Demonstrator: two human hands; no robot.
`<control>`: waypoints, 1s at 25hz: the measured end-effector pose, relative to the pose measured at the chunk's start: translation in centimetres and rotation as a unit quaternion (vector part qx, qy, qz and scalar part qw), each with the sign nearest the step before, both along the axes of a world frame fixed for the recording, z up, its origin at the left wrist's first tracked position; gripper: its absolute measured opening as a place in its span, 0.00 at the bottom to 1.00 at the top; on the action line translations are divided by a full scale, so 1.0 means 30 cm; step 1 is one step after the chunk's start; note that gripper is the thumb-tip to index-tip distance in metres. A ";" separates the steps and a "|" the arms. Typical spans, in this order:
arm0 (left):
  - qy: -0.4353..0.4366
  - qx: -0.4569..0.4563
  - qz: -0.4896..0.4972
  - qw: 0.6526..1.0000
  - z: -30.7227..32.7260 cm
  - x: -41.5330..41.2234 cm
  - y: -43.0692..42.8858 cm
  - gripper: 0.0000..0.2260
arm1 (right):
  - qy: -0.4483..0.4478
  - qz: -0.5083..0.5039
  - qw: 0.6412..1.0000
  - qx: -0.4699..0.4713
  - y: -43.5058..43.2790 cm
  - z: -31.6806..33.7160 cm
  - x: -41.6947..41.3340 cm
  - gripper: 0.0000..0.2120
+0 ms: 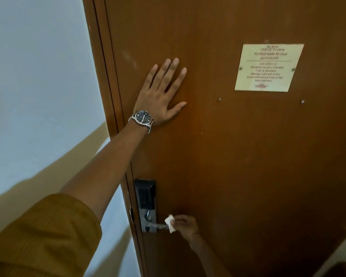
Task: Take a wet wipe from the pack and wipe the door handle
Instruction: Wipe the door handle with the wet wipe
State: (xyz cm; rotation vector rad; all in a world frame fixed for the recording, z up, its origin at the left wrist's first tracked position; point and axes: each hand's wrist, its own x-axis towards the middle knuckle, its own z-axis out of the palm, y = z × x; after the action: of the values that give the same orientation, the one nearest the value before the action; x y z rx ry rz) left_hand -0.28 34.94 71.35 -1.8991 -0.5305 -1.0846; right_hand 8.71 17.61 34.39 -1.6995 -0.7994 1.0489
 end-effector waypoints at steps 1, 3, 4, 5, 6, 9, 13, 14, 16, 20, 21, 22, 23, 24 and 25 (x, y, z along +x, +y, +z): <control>0.000 -0.003 -0.003 1.000 -0.003 -0.003 -0.001 0.35 | 0.018 0.000 1.000 0.003 -0.017 -0.006 -0.007 0.15; -0.002 -0.004 -0.005 1.000 -0.006 -0.006 -0.002 0.35 | 0.050 -0.022 0.998 0.014 -0.043 -0.030 -0.026 0.14; -0.009 -0.003 -0.005 1.000 -0.006 -0.005 -0.003 0.35 | 0.069 -0.038 0.997 0.017 -0.049 -0.043 -0.044 0.14; -0.014 -0.001 -0.006 1.000 -0.005 -0.003 -0.004 0.35 | 0.086 -0.055 0.995 0.017 -0.049 -0.057 -0.066 0.14; -0.016 -0.001 -0.008 1.000 -0.006 -0.002 -0.008 0.35 | 0.099 -0.074 0.992 0.014 -0.050 -0.068 -0.093 0.13; -0.025 0.011 -0.010 1.000 -0.010 0.006 -0.004 0.35 | 0.117 -0.123 0.985 -0.018 -0.038 -0.088 -0.185 0.13; -0.031 0.019 -0.015 0.999 -0.005 0.004 -0.007 0.34 | 0.131 -0.166 0.976 -0.056 0.008 -0.081 -0.308 0.16; -0.033 0.019 -0.014 0.999 -0.005 0.005 -0.010 0.34 | 0.141 -0.172 0.974 -0.053 0.017 -0.074 -0.334 0.16; -0.037 0.019 -0.013 0.999 -0.005 0.006 -0.013 0.34 | 0.162 -0.182 0.969 -0.039 0.032 -0.065 -0.367 0.15; -0.041 0.021 -0.013 0.999 -0.005 0.010 -0.015 0.34 | 0.174 -0.208 0.962 -0.026 0.009 -0.075 -0.344 0.11; -0.043 0.025 -0.010 0.999 -0.004 0.011 -0.015 0.33 | 0.177 -0.219 0.959 -0.022 -0.004 -0.079 -0.324 0.09; -0.047 0.027 -0.004 0.999 -0.003 0.012 -0.015 0.33 | 0.183 -0.232 0.955 -0.016 -0.019 -0.081 -0.300 0.08; -0.051 0.028 0.002 0.998 -0.005 0.013 -0.014 0.33 | 0.195 -0.244 0.950 -0.009 -0.030 -0.080 -0.272 0.08; -0.054 0.028 0.007 0.998 -0.009 0.015 -0.013 0.33 | 0.213 -0.254 0.944 -0.001 -0.037 -0.075 -0.242 0.08; -0.055 0.025 0.006 0.998 -0.014 0.018 -0.015 0.33 | 0.228 -0.257 0.939 0.001 -0.040 -0.070 -0.212 0.08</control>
State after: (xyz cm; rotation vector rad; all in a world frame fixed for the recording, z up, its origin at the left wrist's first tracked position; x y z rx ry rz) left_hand 0.25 34.50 70.93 -1.7973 -0.5711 -1.1894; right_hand 2.34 16.41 32.29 -1.4615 -0.0467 1.0041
